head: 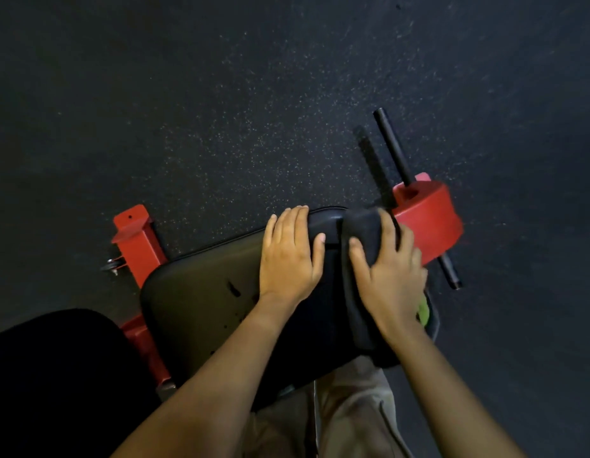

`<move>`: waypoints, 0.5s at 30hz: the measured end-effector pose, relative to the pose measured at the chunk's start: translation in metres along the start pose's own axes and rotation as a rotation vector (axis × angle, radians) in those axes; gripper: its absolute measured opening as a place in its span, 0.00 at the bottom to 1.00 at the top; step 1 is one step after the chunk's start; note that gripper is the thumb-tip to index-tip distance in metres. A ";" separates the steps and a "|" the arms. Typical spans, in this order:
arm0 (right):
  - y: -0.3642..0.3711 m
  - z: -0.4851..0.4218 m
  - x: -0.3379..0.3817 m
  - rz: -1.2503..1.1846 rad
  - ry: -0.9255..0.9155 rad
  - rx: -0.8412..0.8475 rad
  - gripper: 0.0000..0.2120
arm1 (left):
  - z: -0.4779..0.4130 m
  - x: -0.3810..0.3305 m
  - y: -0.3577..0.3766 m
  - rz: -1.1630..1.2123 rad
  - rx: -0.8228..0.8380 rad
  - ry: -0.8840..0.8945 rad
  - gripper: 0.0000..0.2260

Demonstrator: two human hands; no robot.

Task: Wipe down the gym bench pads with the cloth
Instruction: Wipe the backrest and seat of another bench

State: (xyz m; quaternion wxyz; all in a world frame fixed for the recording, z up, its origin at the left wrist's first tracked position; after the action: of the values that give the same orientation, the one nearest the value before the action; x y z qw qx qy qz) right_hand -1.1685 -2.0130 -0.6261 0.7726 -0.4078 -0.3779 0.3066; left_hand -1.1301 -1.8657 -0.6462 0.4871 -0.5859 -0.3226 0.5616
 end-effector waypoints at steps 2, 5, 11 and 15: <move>0.002 -0.032 0.028 0.081 -0.085 0.052 0.30 | 0.001 0.001 0.000 -0.007 -0.013 0.014 0.21; 0.015 -0.068 0.063 0.174 -0.241 0.222 0.29 | 0.002 0.002 0.000 -0.024 -0.016 0.030 0.22; -0.001 -0.008 -0.008 -0.211 -0.026 0.003 0.32 | -0.002 0.002 0.001 0.023 -0.038 0.012 0.21; 0.001 0.040 -0.047 -0.250 0.029 0.038 0.33 | 0.000 0.002 0.002 0.032 -0.029 0.007 0.21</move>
State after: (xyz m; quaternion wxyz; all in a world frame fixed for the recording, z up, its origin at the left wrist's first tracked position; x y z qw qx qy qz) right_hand -1.2265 -2.0337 -0.6271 0.8177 -0.3470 -0.4088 0.2093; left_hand -1.1301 -1.8645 -0.6492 0.4703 -0.6000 -0.3196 0.5627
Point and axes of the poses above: each hand's wrist, its own z-axis away from the middle knuckle, its own y-axis out of the palm, x = y × z, the point moved 6 cm from there along -z, towards the middle knuckle, and after that the axes turned 1 degree about -z, right-handed, at the moved point
